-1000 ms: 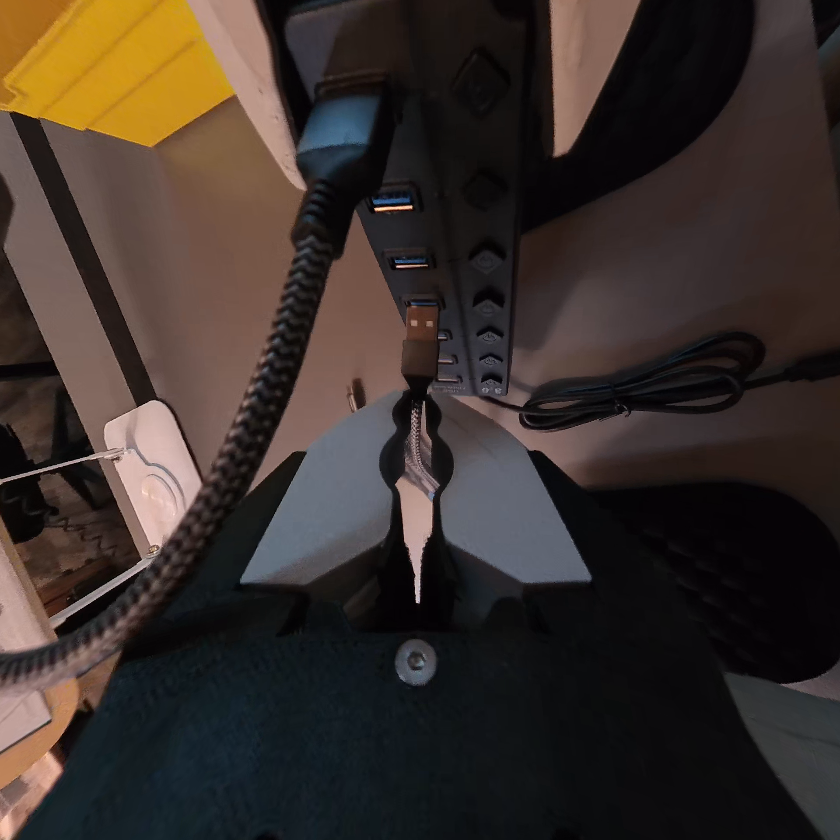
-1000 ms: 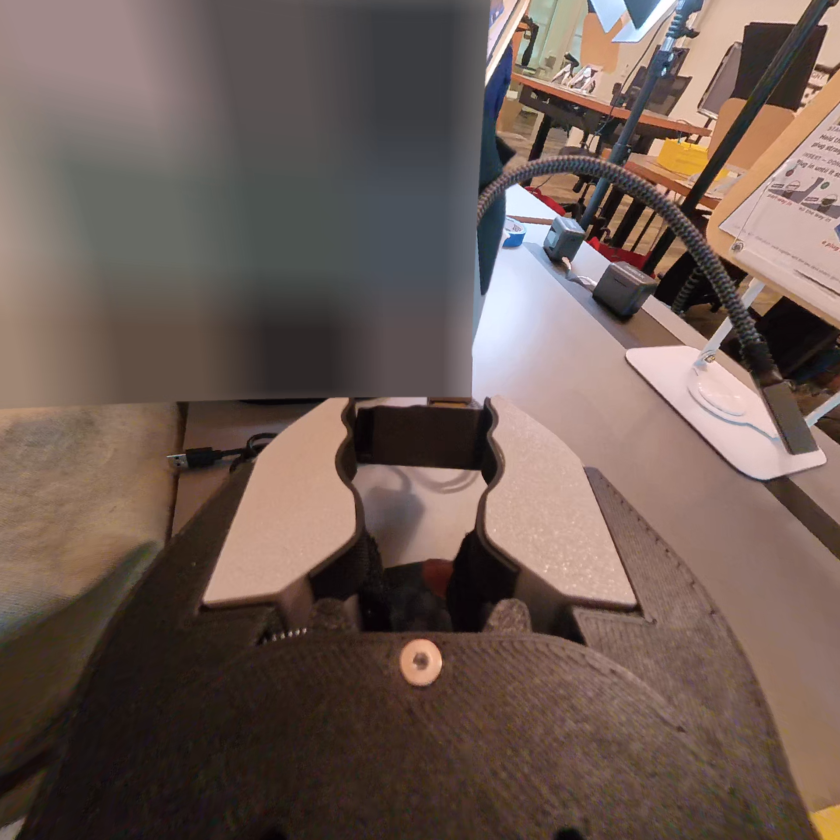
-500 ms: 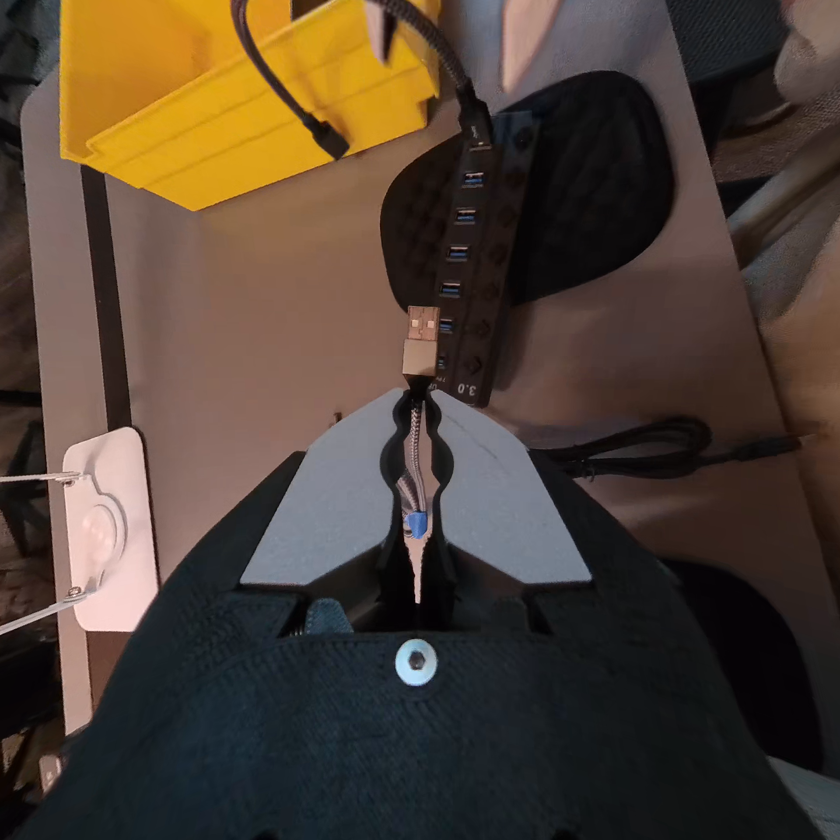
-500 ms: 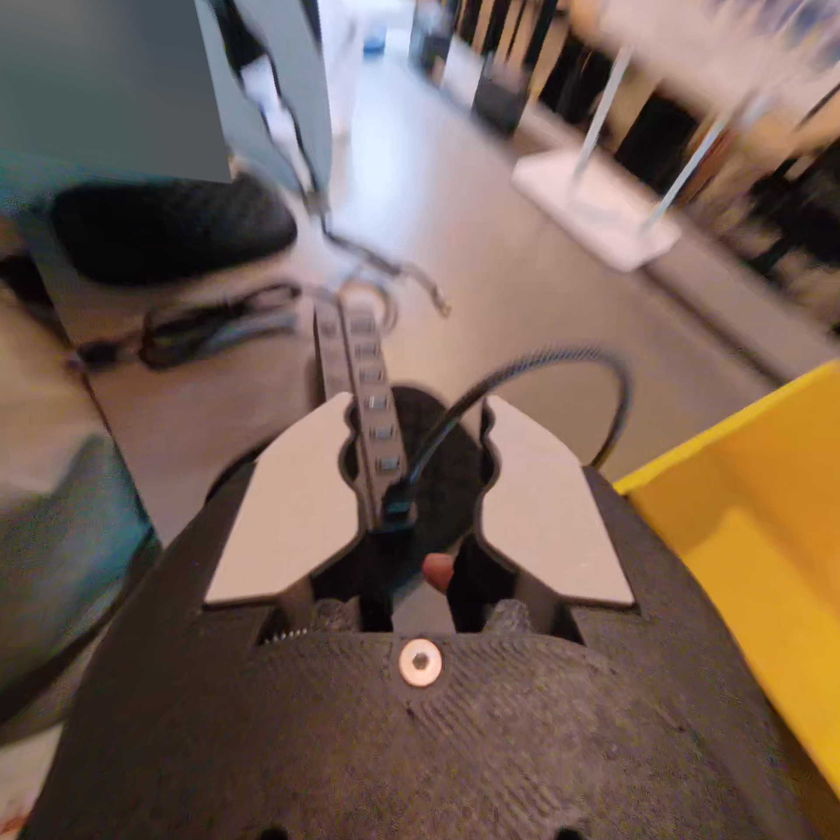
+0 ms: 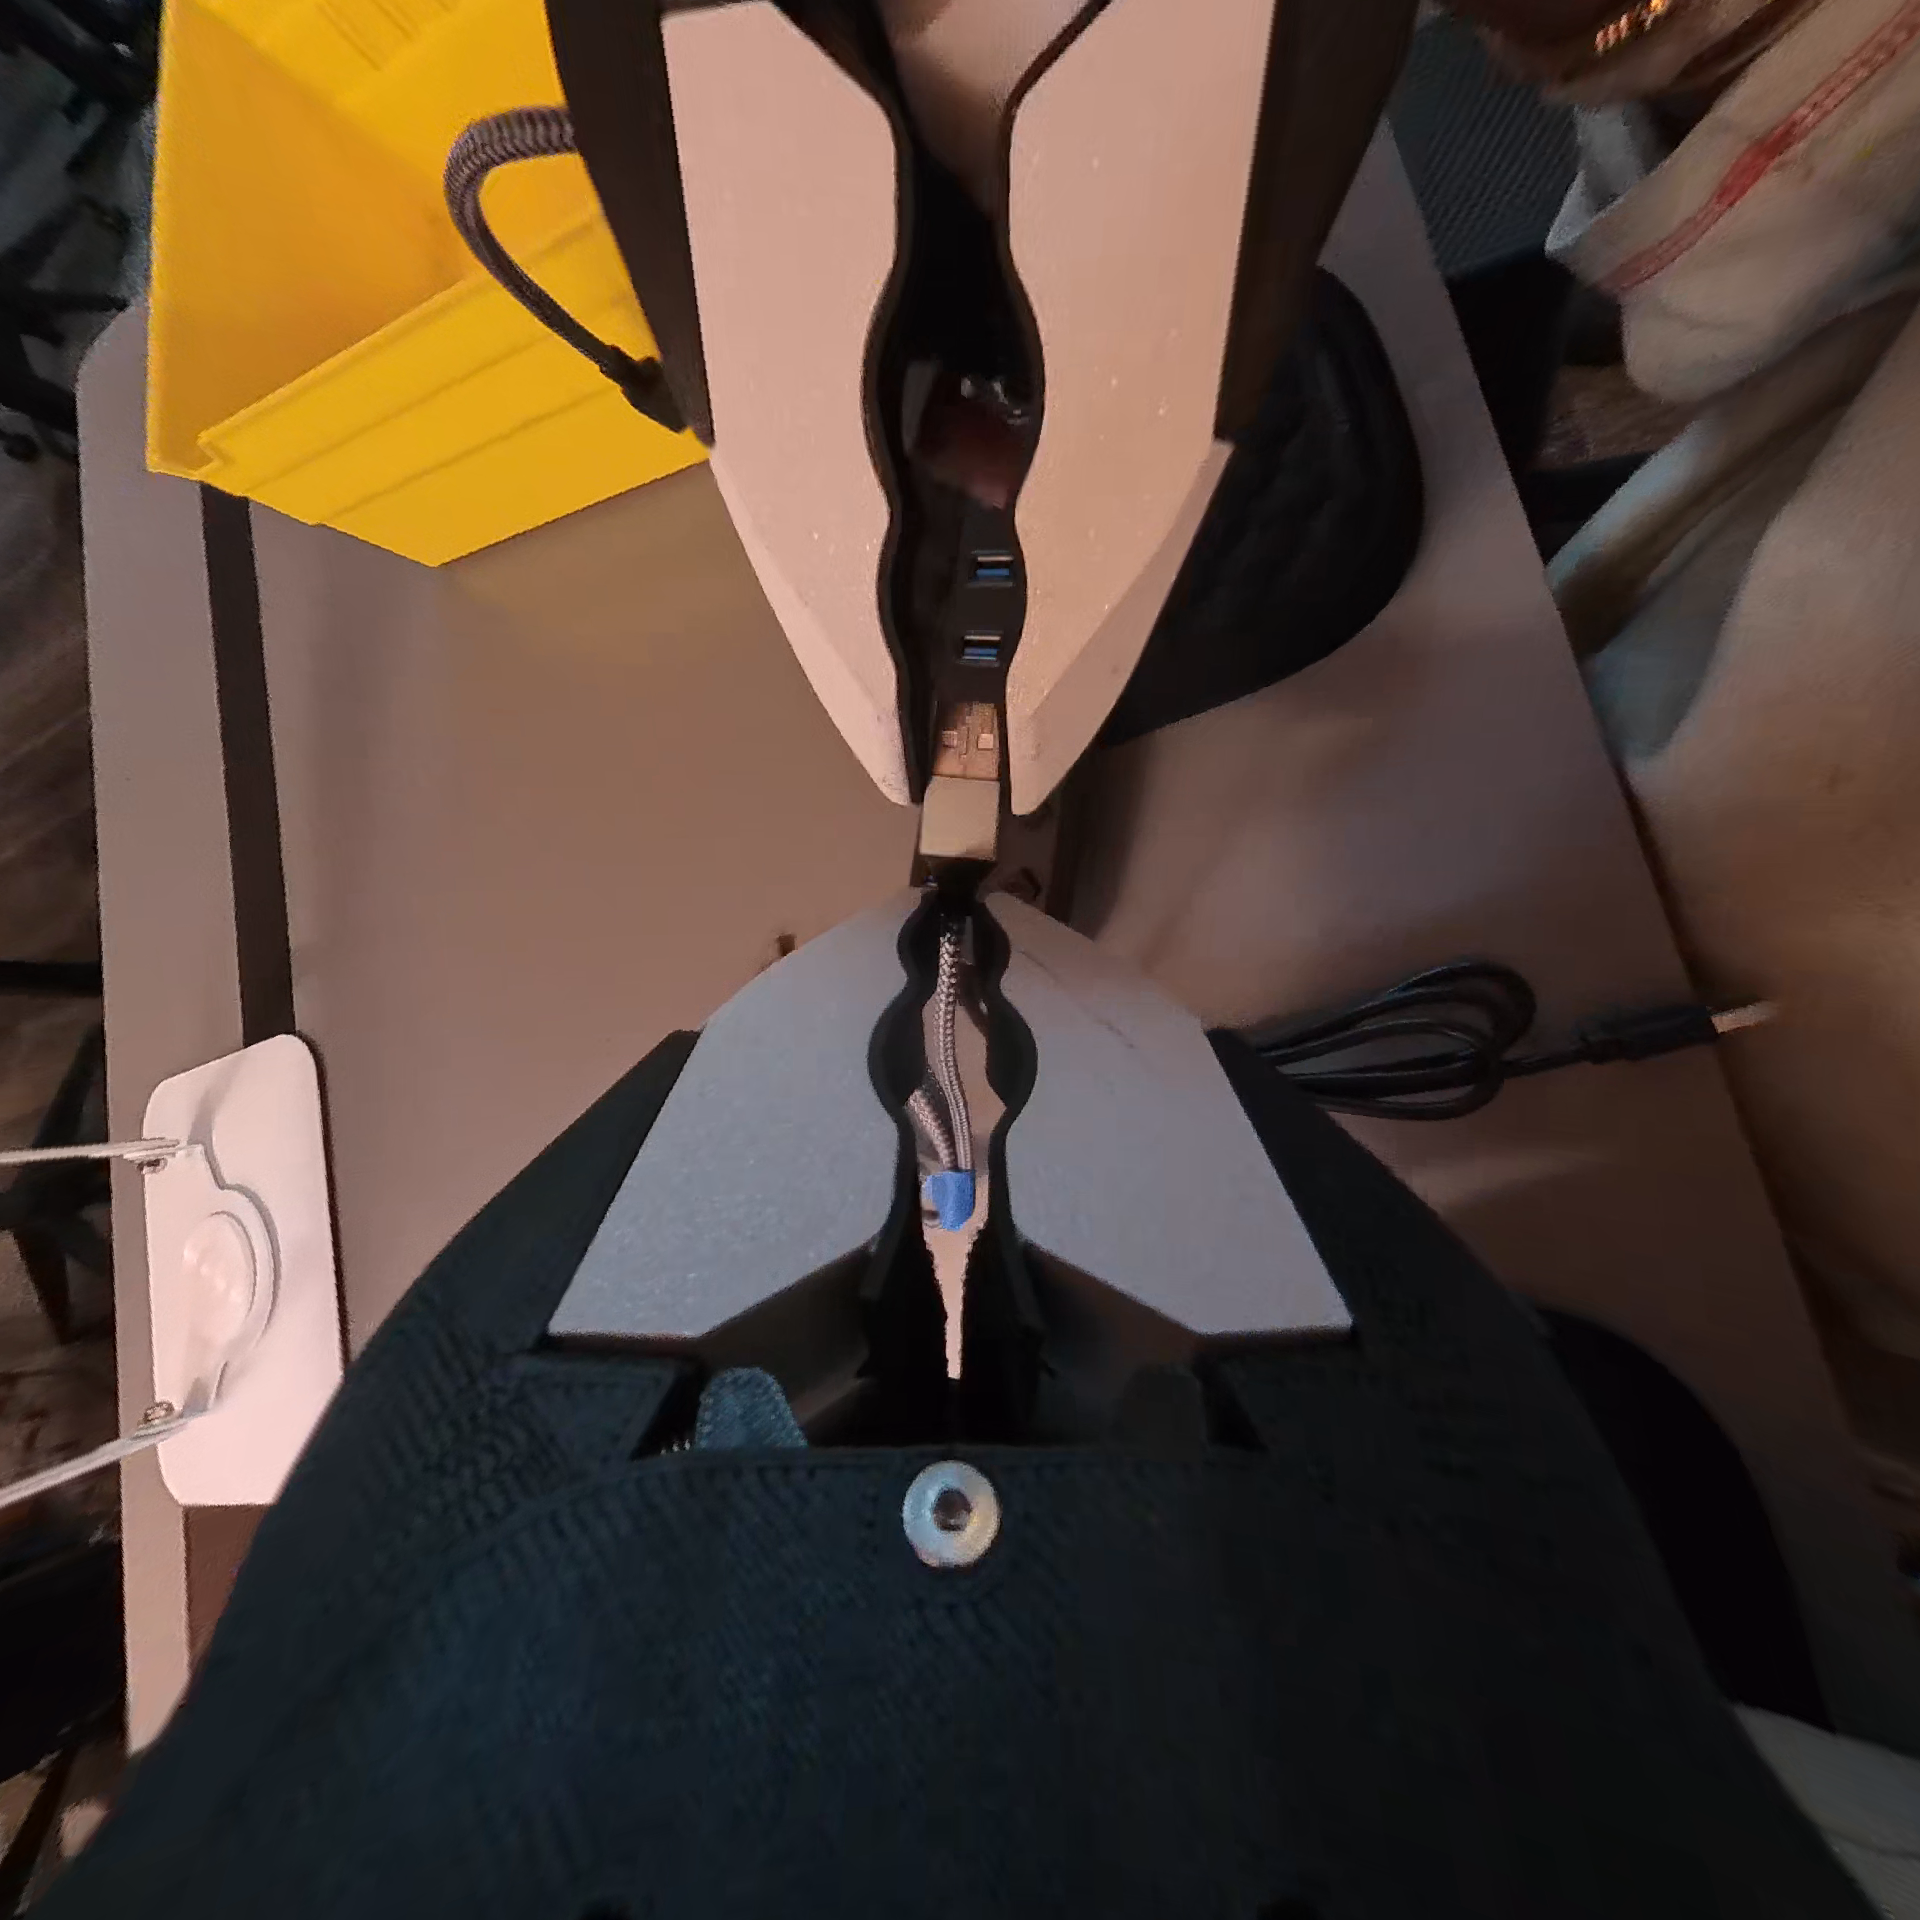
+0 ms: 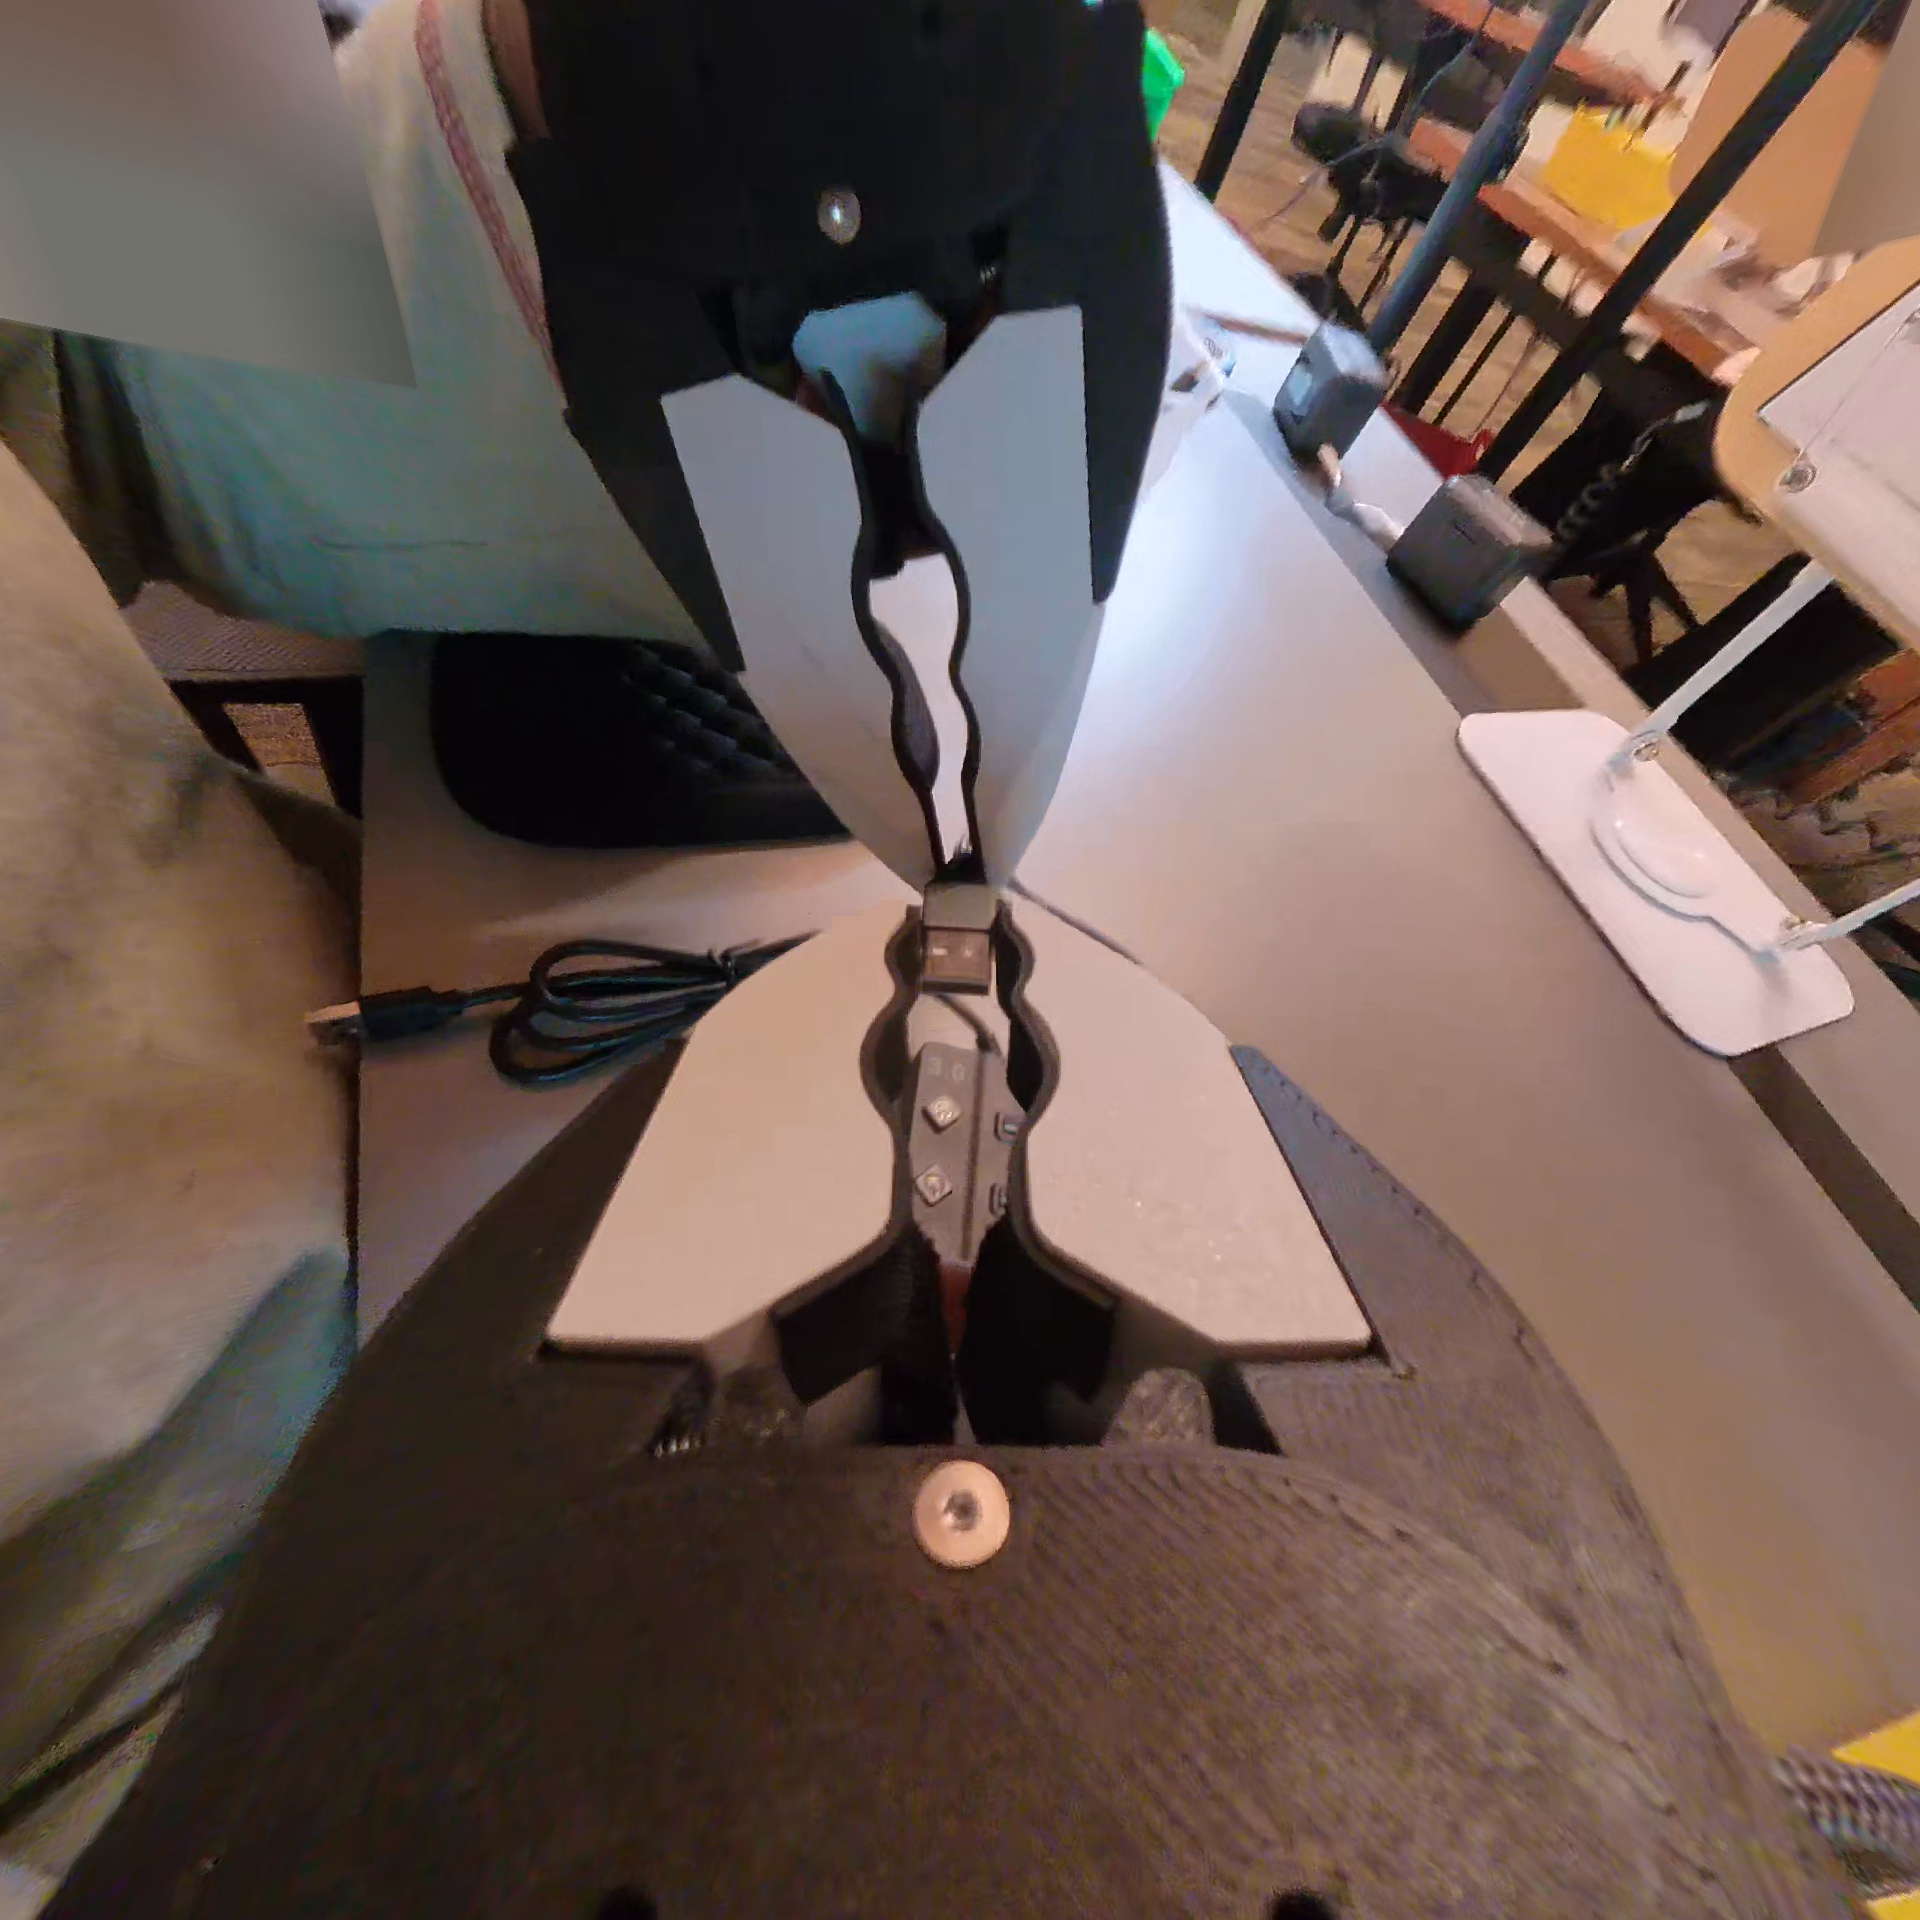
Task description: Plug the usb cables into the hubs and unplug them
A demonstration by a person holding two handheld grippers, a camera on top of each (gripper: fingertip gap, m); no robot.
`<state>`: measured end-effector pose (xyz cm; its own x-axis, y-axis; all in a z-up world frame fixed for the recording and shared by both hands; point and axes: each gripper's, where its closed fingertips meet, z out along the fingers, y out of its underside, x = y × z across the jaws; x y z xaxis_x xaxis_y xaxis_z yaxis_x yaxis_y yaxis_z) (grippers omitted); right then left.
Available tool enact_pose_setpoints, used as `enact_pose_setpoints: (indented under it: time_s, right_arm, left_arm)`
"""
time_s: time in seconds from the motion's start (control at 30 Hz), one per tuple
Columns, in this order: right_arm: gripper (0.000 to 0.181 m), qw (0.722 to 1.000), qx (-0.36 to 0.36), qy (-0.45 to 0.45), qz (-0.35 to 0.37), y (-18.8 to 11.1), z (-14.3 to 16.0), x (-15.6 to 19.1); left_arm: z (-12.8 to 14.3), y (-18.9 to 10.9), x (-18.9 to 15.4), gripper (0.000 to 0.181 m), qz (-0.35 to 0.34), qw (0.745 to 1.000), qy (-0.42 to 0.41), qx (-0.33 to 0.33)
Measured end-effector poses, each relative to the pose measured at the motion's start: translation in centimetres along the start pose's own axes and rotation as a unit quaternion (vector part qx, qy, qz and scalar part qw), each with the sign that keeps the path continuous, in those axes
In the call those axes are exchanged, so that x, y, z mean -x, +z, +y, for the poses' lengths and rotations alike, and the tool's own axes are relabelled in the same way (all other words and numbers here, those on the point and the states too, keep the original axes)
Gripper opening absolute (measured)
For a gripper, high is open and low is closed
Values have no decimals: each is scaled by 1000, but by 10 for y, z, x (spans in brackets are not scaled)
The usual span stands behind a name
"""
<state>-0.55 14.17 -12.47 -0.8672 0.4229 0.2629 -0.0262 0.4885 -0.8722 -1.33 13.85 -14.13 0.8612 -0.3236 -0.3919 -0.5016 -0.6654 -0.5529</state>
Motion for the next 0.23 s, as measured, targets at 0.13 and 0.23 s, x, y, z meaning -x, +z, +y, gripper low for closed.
enact_pose_setpoints:
  time_s: [0.13, 0.23]
  right_arm:
    - [13, 996, -80, 5, 33, -7, -21, -17]
    - [13, 986, -150, 33, 57, -13, -37, -38]
  left_arm:
    - [-10, -20, 26, 18, -93, 989, -64, -93]
    - [-28, -63, 42, 27, -181, 925, -161, -291]
